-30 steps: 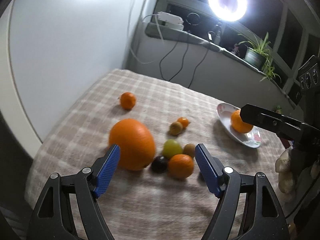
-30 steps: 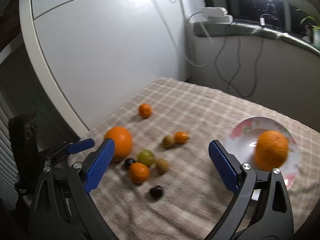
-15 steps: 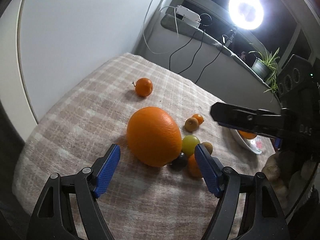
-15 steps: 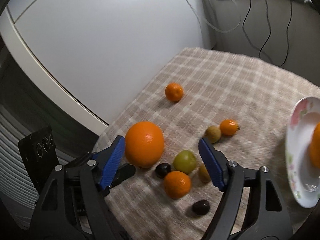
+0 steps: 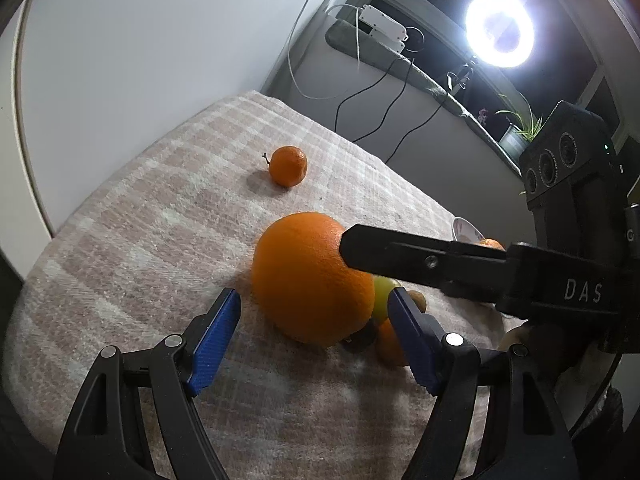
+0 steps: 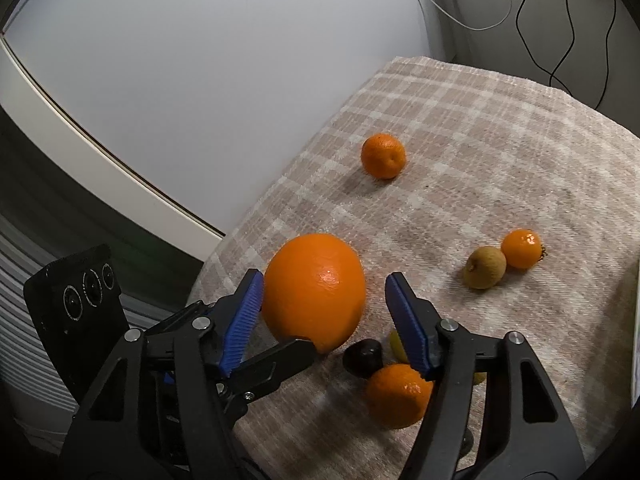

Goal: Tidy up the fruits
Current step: 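Close the right gripper on the second large orange, then carry the second orange with the right gripper onto the plate beside the first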

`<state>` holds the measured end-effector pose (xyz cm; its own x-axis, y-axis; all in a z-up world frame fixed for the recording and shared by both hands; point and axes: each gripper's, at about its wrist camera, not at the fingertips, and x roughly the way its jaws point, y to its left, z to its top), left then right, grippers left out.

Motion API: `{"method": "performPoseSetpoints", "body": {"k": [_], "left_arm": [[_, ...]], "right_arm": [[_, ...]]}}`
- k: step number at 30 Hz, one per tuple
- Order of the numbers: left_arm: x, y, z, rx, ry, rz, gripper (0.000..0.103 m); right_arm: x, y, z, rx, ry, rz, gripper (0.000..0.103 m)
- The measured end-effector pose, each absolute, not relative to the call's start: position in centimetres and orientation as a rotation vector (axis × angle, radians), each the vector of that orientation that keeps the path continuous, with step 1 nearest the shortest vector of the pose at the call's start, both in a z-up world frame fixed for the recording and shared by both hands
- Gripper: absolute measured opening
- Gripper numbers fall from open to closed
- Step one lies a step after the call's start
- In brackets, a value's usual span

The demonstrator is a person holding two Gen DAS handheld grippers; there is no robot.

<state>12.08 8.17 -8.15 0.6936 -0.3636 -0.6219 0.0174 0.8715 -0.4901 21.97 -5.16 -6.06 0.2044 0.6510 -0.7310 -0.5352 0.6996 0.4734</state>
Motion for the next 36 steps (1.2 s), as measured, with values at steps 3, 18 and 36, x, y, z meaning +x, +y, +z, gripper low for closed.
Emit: {"method": "performPoseSetpoints", "body": {"k": [3,18,36], "left_arm": [[12.3,8.2,-8.3,-0.482,0.787,-0.226,0.075],[12.8,7.7,-8.6,-0.458,0.789,-0.219,0.068],[12.7,7.0,-7.1,-0.419,0.754,-0.177,0.068]], "right_arm": [[22.0,-4.8,-6.5,0.117,1.093,0.831,0.067],[22.1,-4.0,-7.3,0.125,1.119,0.864,0.060],[21.1,-4.8,-6.1,0.139,1.101,0.874,0.058]]}}
